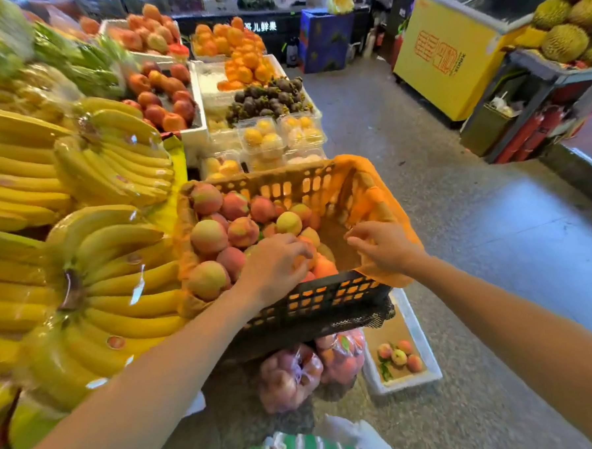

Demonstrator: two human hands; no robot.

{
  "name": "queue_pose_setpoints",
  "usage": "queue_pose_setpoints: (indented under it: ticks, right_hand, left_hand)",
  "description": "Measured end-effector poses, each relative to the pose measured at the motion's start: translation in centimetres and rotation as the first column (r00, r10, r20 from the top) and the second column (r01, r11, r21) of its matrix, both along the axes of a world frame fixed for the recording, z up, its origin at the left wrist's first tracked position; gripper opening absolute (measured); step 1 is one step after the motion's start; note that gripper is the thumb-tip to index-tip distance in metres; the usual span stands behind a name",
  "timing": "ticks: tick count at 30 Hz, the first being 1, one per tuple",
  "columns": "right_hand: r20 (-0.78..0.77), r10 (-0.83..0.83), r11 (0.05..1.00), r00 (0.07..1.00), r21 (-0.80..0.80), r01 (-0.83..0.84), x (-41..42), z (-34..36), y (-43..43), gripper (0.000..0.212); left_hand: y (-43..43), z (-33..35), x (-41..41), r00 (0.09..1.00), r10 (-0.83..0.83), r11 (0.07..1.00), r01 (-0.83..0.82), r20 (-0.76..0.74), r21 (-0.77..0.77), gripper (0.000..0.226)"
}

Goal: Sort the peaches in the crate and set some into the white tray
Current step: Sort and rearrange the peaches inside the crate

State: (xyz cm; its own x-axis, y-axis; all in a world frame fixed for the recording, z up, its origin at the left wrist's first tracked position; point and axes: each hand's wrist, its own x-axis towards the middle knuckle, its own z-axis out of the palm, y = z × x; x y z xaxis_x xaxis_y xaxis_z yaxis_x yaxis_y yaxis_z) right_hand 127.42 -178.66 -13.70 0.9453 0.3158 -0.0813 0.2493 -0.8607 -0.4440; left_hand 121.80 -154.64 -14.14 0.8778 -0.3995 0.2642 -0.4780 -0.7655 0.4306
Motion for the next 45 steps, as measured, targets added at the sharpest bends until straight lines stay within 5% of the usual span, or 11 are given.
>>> queue_pose_setpoints:
  ticks: [5, 9, 20, 27, 30, 35, 40, 43, 45]
  right_hand:
    - [-0.138, 0.19, 0.974, 0.972, 0.151, -0.169, 2.5, 0.1, 6.3, 0.03]
    - [-0.215, 0.287, 0.939, 0.934, 0.258, -0.229, 4.5, -0.2, 10.5, 0.042]
    - [-0.297, 0.426, 0.901, 0.854, 0.219, -0.373, 8.3, -3.5, 17.4, 0.071]
    - [-0.363, 0.389, 0.901, 0.847, 0.343, -0.266, 9.2, -4.2, 17.8, 0.053]
    - [-0.56, 0.337, 0.844, 0.757, 0.536, 0.021, 9.7, -3.2, 16.3, 0.047]
    - [-0.745, 0.32, 0.626, 0.585, 0.63, 0.459, 10.3, -0.9, 13.4, 0.039]
    - [-0.826, 0.203, 0.486, 0.525, 0.551, 0.678, 9.8, 0.6, 10.3, 0.046]
    - [-0.821, 0.174, 0.459, 0.544, 0.556, 0.693, 9.0, 1.0, 8.6, 0.041]
    - [-0.802, 0.167, 0.499, 0.574, 0.571, 0.652, 8.4, 1.5, 7.5, 0.033]
  left_hand:
    - [6.8, 0.5, 2.5, 0.948, 0.315, 0.943, -0.319, 0.055, 0.097, 0.015]
    - [10.5, 0.0, 2.9, 0.848, 0.525, 0.839, -0.502, -0.068, 0.209, 0.036]
    - [12.9, -1.3, 4.4, 0.78, 0.578, 0.803, -0.492, -0.241, 0.337, 0.073]
    - [14.5, -1.2, 6.7, 0.849, 0.455, 0.876, -0.373, -0.268, 0.306, 0.078]
    - [14.4, -0.1, 8.0, 0.86, 0.381, 0.912, -0.409, -0.34, -0.012, 0.07]
    - [12.9, 2.1, 11.5, 0.7, 0.114, 0.628, -0.601, -0.705, -0.495, 0.073]
    - [10.1, 3.3, 13.0, 0.515, -0.301, 0.354, -0.721, -0.803, -0.595, 0.055]
    - [8.6, 3.1, 13.5, 0.442, -0.409, 0.362, -0.724, -0.798, -0.587, 0.063]
    - [7.7, 2.5, 14.0, 0.403, -0.411, 0.402, -0.724, -0.817, -0.56, 0.041]
